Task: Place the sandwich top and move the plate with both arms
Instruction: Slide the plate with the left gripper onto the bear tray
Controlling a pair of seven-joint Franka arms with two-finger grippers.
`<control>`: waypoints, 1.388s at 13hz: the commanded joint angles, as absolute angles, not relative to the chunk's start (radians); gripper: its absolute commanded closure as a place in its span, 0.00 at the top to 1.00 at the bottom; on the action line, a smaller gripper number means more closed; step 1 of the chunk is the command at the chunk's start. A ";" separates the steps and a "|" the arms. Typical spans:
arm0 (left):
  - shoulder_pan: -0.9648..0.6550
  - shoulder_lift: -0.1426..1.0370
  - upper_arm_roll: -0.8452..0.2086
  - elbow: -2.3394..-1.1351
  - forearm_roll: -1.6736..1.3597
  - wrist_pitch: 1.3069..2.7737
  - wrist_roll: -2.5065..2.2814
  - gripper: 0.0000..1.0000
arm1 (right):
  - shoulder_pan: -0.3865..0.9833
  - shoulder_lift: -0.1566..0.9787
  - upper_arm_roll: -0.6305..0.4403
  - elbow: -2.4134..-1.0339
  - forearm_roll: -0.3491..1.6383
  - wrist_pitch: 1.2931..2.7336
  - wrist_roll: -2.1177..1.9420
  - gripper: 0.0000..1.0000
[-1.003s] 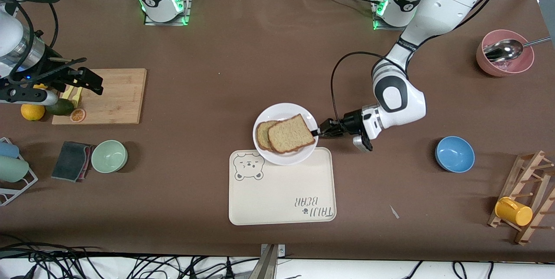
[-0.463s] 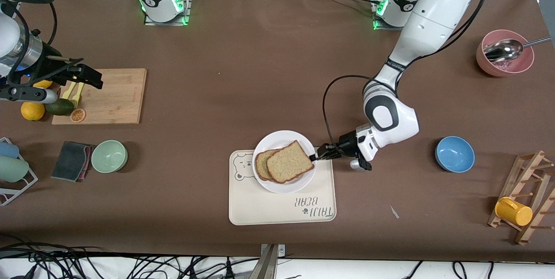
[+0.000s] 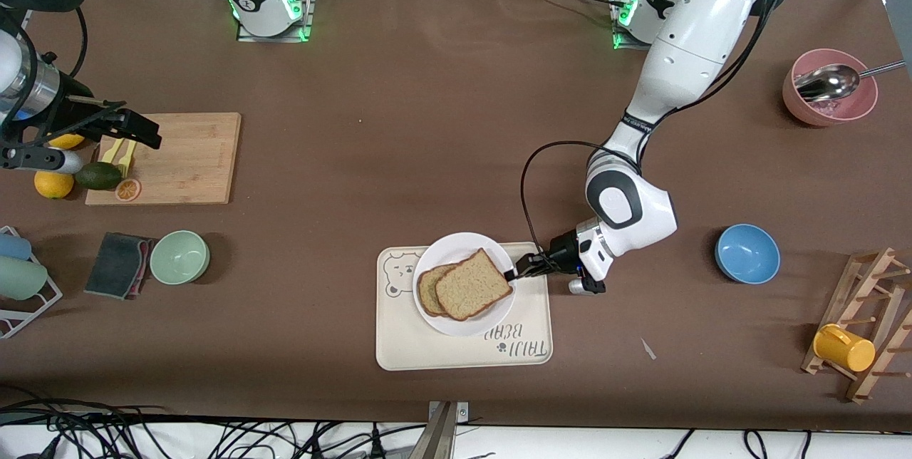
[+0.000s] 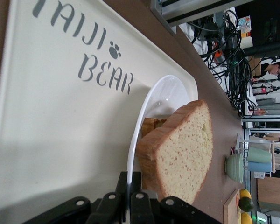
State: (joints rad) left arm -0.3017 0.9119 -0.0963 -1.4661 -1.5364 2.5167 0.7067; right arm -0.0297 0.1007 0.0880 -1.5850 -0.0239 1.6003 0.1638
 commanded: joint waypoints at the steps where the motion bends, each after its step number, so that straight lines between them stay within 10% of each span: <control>1: -0.337 0.988 -0.078 -1.343 -1.559 2.560 0.655 0.00 | -0.034 0.104 0.092 -1.575 -0.012 1.606 0.173 1.00; 4: -0.353 0.997 -0.051 -1.335 -1.559 2.565 0.632 0.00 | -0.031 0.104 0.094 -1.575 -0.005 1.608 0.179 1.00; 9: -0.339 0.970 -0.052 -1.353 -1.559 2.563 0.634 0.99 | -0.022 0.106 0.101 -1.574 -0.014 1.609 0.176 1.00; 18: -0.333 0.781 -0.058 -1.567 -1.560 2.554 0.623 1.00 | -0.020 0.103 0.100 -1.575 -0.017 1.611 0.178 1.00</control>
State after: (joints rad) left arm -0.3275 0.8965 -0.0581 -1.4350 -1.5364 2.5533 0.6254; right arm -0.0206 0.1061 0.0999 -1.5835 -0.0186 1.6101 0.1639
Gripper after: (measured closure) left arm 0.000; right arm 0.000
